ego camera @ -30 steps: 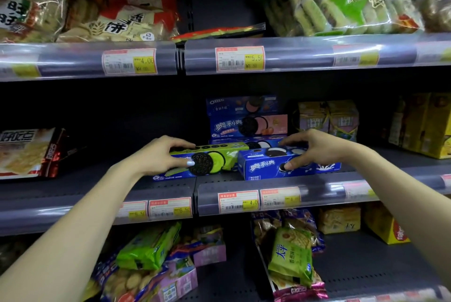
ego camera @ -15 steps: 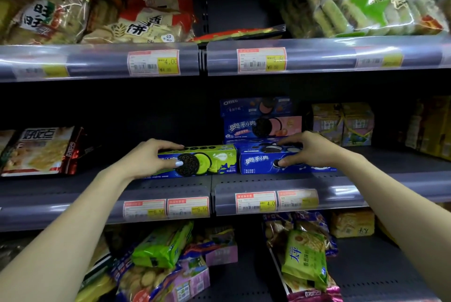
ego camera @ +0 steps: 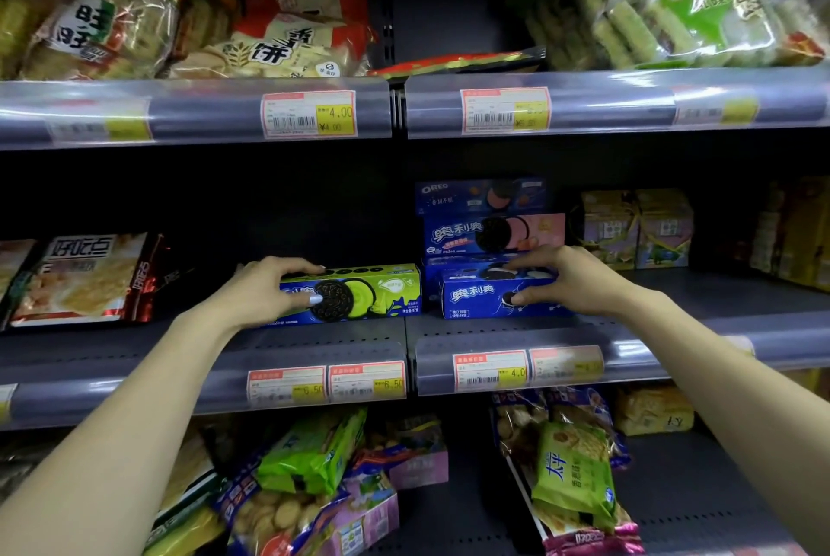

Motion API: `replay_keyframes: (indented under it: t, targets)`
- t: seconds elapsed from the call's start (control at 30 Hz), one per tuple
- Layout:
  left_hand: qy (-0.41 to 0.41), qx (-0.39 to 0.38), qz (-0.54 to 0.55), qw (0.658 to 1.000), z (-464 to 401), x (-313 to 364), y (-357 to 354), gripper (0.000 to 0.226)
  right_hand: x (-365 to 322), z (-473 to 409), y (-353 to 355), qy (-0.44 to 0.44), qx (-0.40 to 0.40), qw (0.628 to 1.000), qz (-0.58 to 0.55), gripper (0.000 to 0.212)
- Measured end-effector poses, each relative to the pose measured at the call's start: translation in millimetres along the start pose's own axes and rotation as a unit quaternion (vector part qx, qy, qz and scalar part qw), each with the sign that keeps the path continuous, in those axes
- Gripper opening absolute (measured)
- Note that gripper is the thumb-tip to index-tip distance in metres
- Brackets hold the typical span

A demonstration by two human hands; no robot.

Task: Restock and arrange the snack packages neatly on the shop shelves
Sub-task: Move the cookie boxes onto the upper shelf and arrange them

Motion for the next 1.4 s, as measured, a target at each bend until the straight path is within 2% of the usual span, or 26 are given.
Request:
replay_keyframes:
  t: [0.17, 0.37, 0.5, 0.7, 0.87, 1.4]
  targets:
    - [0.001, 0.015, -0.041, 0.999, 1.5, -3.5, -0.6, 0.043, -3.3, -4.7, -7.1, 0.017, -0.002, 1.000, 0.008, 0.053]
    - [-0.004, 0.049, 0.023, 0.999, 8.7, -6.9, 0.2, 0.049, -3.9, -7.6, -16.6, 0.011, 0.027, 0.999, 0.016, 0.053]
    - [-0.006, 0.029, 0.036, 0.999, 8.1, -10.5, 2.9, 0.060, -6.1, -6.6, -16.8, 0.016, 0.025, 0.999, 0.027, 0.055]
    - [-0.011, 0.036, 0.046, 0.998, 6.8, -13.0, 2.9, 0.059, -7.3, -4.0, -19.9, 0.016, 0.037, 0.999, 0.036, 0.055]
    - [-0.010, 0.013, 0.052, 0.998, 5.0, -15.5, 1.1, 0.064, -8.5, -3.6, -20.6, 0.009, 0.040, 0.999, 0.032, 0.054]
    - [-0.043, 0.042, 0.047, 0.997, 1.8, -22.5, -3.4, 0.056, -6.3, -1.7, -21.9, 0.014, 0.056, 0.998, 0.028, 0.054]
Point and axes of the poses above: each hand's wrist, its own z-axis away from the middle knuckle, its own y-axis out of the back of the hand, x = y × z, the point moved 4 cm from there along -z, towards the middle knuckle, and after that the axes turned 10 degrees about -z, right-handed, at the moved point
